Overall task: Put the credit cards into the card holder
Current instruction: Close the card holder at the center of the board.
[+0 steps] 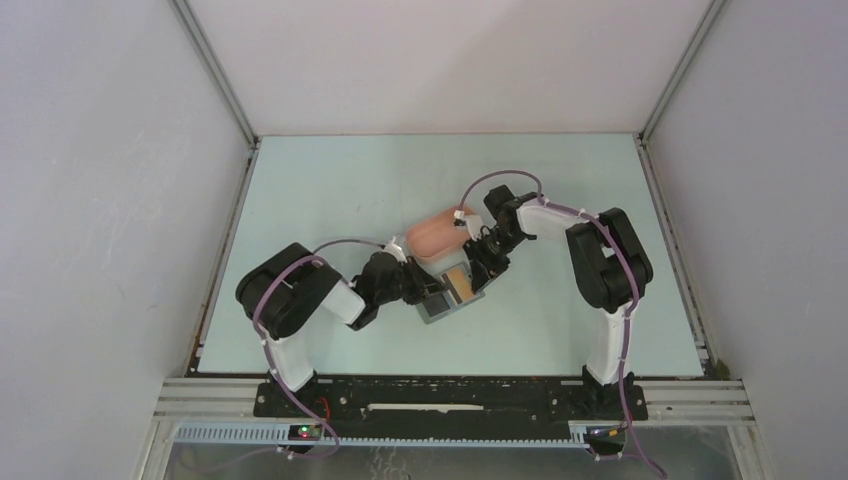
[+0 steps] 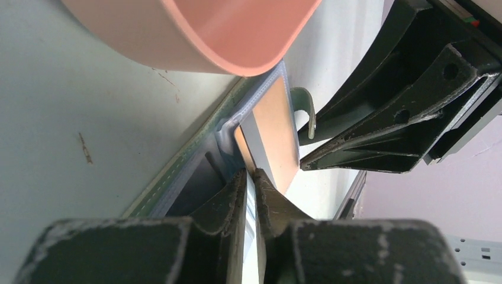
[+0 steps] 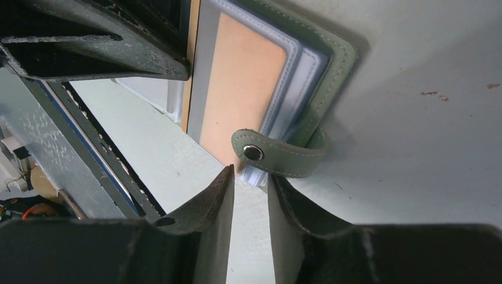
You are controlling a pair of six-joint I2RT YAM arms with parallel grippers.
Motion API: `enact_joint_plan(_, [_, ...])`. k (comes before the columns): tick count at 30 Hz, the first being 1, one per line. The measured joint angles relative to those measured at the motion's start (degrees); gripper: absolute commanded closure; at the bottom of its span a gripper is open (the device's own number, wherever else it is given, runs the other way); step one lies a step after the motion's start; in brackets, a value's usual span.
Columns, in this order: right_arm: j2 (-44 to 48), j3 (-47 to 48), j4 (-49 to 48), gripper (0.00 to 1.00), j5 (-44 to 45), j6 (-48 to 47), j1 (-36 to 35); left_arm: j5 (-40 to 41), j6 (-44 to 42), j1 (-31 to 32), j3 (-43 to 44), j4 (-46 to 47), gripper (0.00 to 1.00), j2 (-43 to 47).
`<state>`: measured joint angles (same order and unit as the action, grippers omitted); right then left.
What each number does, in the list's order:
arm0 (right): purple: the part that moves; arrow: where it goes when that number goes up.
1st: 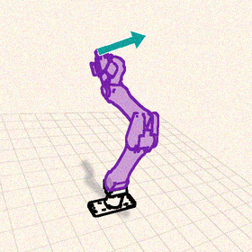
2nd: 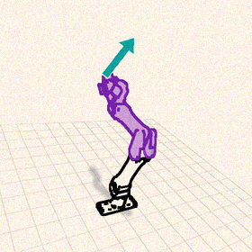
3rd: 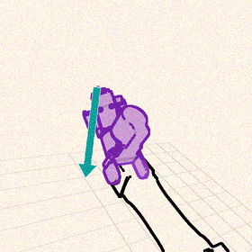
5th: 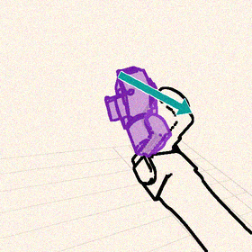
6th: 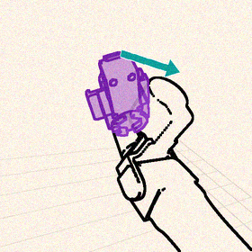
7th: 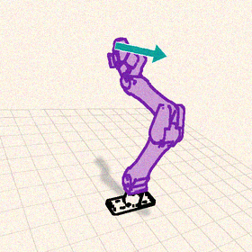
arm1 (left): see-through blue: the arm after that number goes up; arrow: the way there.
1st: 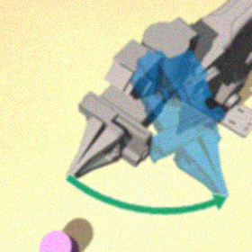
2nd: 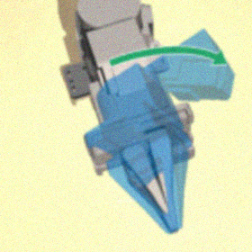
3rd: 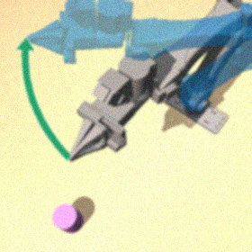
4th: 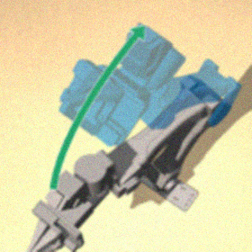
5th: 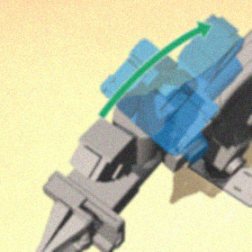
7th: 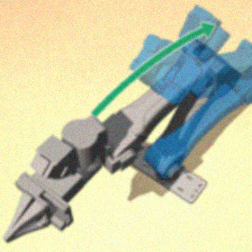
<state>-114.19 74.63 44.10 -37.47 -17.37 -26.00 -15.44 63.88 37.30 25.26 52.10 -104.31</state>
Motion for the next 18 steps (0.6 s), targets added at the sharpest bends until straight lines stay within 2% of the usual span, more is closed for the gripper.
enact_joint_plan(4, [1.42,0.0,0.37,0.62,-0.11,-0.5,1.31,0.22,-2.25,-0.11,0.0,-3.96,0.77,2.93])
enact_joint_plan(11, [9.25,-0.02,1.07,0.62,-2.71,-4.2,4.7,1.6,-8.09,-0.24,-0.17,-14.86,0.74,12.57])
enact_joint_plan(16, [16.09,-0.52,1.51,0.62,-4.79,-7.45,6.01,3.28,-13.4,-0.35,-0.17,-23.26,0.73,21.38])
enact_joint_plan(18, [19.71,-1.44,1.57,0.61,-5.05,-8.57,6.29,4.22,-15.74,-0.37,-0.17,-26.95,0.68,26.49])
